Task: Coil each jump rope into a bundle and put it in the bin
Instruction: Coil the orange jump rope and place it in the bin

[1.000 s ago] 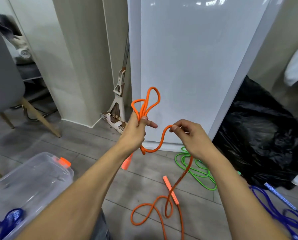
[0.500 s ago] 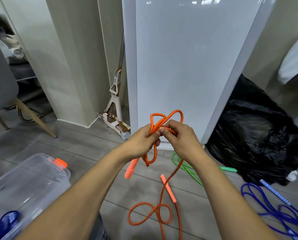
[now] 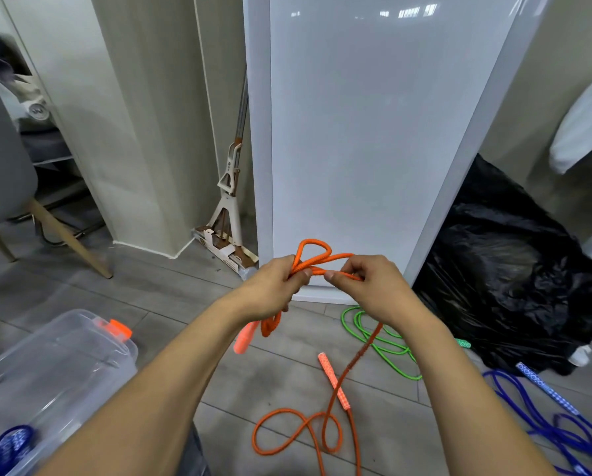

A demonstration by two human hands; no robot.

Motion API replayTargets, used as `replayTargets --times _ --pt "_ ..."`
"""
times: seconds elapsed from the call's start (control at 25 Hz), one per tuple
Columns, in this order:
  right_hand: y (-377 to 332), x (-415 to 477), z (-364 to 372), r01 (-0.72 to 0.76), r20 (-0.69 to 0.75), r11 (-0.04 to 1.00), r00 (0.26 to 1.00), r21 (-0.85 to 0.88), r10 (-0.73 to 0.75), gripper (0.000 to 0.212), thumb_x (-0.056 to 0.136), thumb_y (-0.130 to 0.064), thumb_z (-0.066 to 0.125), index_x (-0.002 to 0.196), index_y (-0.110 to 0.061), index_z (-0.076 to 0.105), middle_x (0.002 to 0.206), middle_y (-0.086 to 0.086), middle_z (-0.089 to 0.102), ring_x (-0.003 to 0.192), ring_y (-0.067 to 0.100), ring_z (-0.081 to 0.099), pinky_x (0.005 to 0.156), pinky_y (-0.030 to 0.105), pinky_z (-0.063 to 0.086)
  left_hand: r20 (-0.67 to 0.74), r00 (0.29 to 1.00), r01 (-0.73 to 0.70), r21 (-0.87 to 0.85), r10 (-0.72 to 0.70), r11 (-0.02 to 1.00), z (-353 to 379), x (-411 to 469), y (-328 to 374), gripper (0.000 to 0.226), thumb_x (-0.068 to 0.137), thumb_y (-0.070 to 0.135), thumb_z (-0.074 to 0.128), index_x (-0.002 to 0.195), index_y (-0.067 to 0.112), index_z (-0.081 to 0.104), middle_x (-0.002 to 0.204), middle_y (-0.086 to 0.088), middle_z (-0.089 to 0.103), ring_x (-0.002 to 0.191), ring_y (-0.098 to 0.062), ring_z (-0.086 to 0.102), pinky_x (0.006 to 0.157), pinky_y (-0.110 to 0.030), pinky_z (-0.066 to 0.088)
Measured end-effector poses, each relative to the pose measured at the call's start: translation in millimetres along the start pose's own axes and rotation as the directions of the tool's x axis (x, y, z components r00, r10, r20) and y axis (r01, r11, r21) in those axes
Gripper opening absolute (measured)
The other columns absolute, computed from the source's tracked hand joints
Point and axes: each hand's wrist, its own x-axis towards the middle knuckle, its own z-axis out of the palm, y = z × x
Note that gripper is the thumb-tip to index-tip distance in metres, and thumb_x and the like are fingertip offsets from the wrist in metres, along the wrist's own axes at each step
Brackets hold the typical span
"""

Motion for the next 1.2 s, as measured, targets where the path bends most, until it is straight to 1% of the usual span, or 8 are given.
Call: replayTargets --times 0.12,0.28,0.4,0.56,0.76,0.96,1.12,1.2 --pt "4.6 0.3 -10.3 -0.036 -0.014 0.999 0.999 0.012 0.036 0.037 0.093 -0.048 0.065 0.073 -0.018 0.068 0.053 -0.007 0.045 0.047 0.008 0.037 0.052 0.027 0.031 -0.213 0.977 0.031 0.05 -0.02 0.998 -6.3 9.7 -13.1 0.026 0.103 0.036 0.041 0.09 0.016 0.052 0.072 0.001 0.052 0.062 -0.02 0.049 0.061 -0.04 0.047" --pt "13.1 -0.4 -21.2 -0.103 0.033 0.987 0.994 -0.123 0.108 0.03 0.099 -0.039 0.057 0.08 -0.02 0.07 0.056 -0.006 0.048 0.049 0.011 0.04 0.048 0.025 0.03 -0.528 0.782 0.149 -0.357 -0.331 0.922 -16.9 16.7 -22.3 0.032 0.105 0.024 0.037 0.082 0.007 0.053 0.063 -0.006 0.049 0.054 -0.024 0.047 0.057 -0.035 0.044" --pt "17.0 0.9 -22.3 -0.15 -0.023 0.971 0.989 -0.189 0.148 0.024 0.099 -0.029 0.052 0.087 -0.021 0.071 0.064 -0.003 0.057 0.052 0.013 0.046 0.049 0.027 0.035 -0.483 0.689 0.143 -0.641 -0.541 0.754 -20.3 16.8 -22.4 0.03 0.102 0.017 0.037 0.075 0.012 0.048 0.057 -0.003 0.042 0.046 -0.02 0.041 0.047 -0.026 0.038" --pt "2.8 4.6 -5.0 -0.052 -0.251 0.999 0.967 -0.006 0.049 0.023 0.102 -0.029 0.05 0.095 -0.029 0.072 0.055 -0.005 0.046 0.05 0.012 0.041 0.051 0.03 0.032 -0.314 0.822 0.115 -0.726 -0.476 0.678 -7.5 20.5 -14.6 0.02 0.098 0.008 0.039 0.078 0.013 0.043 0.059 -0.003 0.038 0.05 -0.018 0.042 0.048 -0.026 0.04" --pt "-16.9 5.4 16.7 -0.004 -0.126 0.985 0.992 0.17 0.026 0.038 0.1 -0.007 0.041 0.129 -0.019 0.063 0.074 -0.007 0.064 0.051 0.003 0.043 0.054 0.019 0.034 -0.229 0.9 0.098 -0.721 -0.37 0.686 6.6 12.9 -1.3 0.014 0.104 0.016 0.042 0.093 0.014 0.051 0.072 -0.005 0.057 0.064 -0.023 0.061 0.065 -0.038 0.056" --pt "-25.7 -0.3 32.2 -0.022 -0.179 0.939 0.98 0.344 0.089 0.012 0.096 -0.01 0.057 0.1 -0.021 0.058 0.086 -0.007 0.077 0.053 0.009 0.059 0.064 0.037 0.056 -0.184 0.931 0.099 -0.703 -0.314 0.704 12.3 7.3 8.6 0.017 0.106 0.018 0.039 0.112 0.008 0.051 0.09 -0.012 0.072 0.079 -0.03 0.072 0.076 -0.043 0.061" --pt "-35.5 -6.5 36.3 0.013 -0.221 0.917 0.972 0.399 0.082 0.006 0.094 -0.008 0.066 0.096 -0.011 0.071 0.082 0.001 0.071 0.054 -0.004 0.064 0.052 0.015 0.048 -0.128 0.943 0.133 -0.702 -0.308 0.699 19.9 8.3 7.9 0.021 0.106 0.016 0.038 0.113 0.002 0.053 0.104 -0.021 0.07 0.09 -0.037 0.072 0.079 -0.049 0.061" --pt "-40.1 -10.1 40.4 0.001 -0.146 0.872 0.986 0.489 0.081 0.007 0.094 -0.001 0.066 0.096 -0.002 0.072 0.083 0.008 0.071 0.058 -0.001 0.069 0.051 0.013 0.052 -0.091 0.947 0.139 -0.748 -0.308 0.649 25.4 8.3 7.3 0.027 0.106 0.015 0.037 0.117 -0.003 0.054 0.11 -0.025 0.069 0.093 -0.04 0.072 0.08 -0.051 0.06"
